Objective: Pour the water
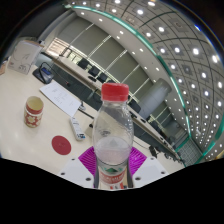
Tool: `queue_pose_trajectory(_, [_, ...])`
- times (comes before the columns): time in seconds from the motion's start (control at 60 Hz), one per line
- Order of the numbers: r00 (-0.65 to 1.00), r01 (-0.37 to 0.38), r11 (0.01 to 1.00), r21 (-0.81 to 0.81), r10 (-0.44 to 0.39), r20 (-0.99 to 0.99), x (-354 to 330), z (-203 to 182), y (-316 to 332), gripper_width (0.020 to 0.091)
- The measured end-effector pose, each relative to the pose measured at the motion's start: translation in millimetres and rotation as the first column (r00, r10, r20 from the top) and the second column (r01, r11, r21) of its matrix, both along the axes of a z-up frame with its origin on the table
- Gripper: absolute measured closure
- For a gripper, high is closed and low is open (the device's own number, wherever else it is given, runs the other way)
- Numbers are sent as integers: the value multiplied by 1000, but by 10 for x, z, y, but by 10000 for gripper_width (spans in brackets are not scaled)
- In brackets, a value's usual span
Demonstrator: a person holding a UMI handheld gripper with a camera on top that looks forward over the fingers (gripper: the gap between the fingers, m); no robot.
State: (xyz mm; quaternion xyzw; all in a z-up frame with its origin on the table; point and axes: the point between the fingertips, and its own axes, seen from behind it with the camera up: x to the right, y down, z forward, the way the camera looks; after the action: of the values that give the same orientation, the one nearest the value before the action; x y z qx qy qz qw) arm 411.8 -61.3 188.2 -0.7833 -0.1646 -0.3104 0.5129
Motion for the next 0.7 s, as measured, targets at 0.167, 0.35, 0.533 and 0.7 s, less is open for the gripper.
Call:
queue_pose_trajectory(0.167, [911,-48,998,-37,59,409,-610,298,632,722])
queue_pose_trajectory(0.35, [562,-128,982,-140,188,805,-1205,288,1195,723])
queue_pose_trajectory(0.533, [237,-145,962,-230,259,936,-1550,128,1445,723])
queue_pose_trajectory(0.7, [133,-160,945,-286,308,942,-1669,-49,1533,724])
